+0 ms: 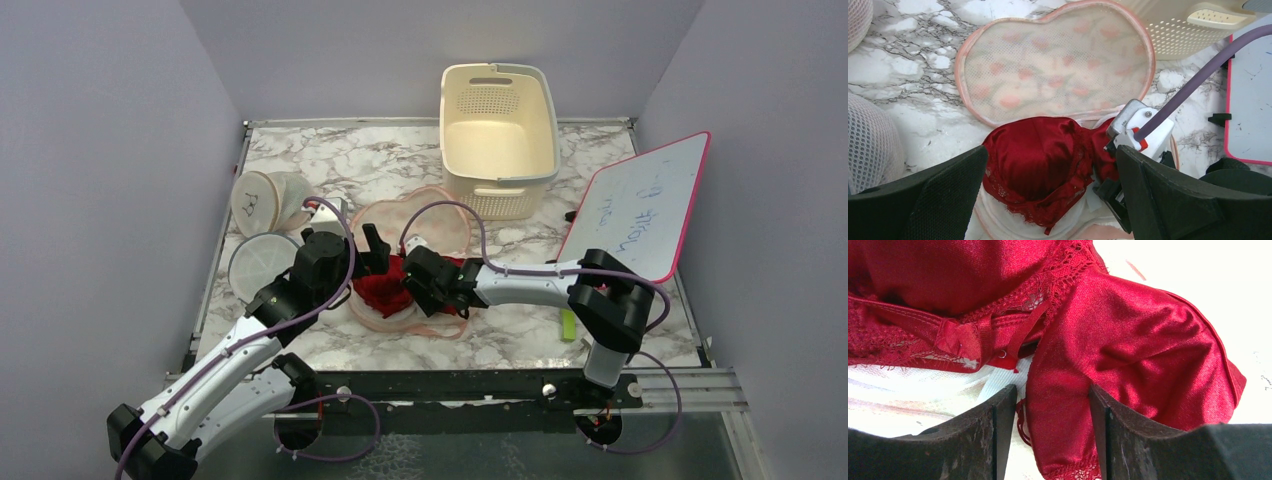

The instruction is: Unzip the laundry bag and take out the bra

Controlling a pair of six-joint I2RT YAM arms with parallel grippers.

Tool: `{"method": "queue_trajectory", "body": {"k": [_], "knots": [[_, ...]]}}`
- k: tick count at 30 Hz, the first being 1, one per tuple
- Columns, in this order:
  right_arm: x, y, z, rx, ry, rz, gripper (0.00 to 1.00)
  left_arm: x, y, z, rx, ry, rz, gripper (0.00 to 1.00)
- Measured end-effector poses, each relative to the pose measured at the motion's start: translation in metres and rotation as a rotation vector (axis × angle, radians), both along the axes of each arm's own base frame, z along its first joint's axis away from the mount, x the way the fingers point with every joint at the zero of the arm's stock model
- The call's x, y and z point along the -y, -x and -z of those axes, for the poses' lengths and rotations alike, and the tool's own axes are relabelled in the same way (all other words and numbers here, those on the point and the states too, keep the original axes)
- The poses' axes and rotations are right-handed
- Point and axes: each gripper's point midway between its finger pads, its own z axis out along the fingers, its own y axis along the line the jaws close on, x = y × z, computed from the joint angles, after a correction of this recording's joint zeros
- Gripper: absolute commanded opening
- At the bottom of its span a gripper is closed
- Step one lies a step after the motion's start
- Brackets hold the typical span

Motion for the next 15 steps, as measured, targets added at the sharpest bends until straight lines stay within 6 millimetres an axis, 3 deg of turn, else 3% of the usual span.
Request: {"method": "queue_trajectory", "body": {"k": [5, 12, 15], "knots": [[-0.004, -0.001, 0.004, 0.007, 0.010, 0.008, 0.38, 0.000, 0.000, 0.002, -0.004, -0.007, 0.002, 0.97], [-0.004, -0.004, 0.001, 0.032, 0.013, 0.025, 0.03, 0.000, 0.000, 0.002, -0.002, -0.011, 0.004, 0.97], [-0.003, -0.006, -0.006, 0.048, 0.008, 0.031, 0.01, 0.000, 0.000, 0.002, -0.001, -0.013, 0.005, 0.97]]}}
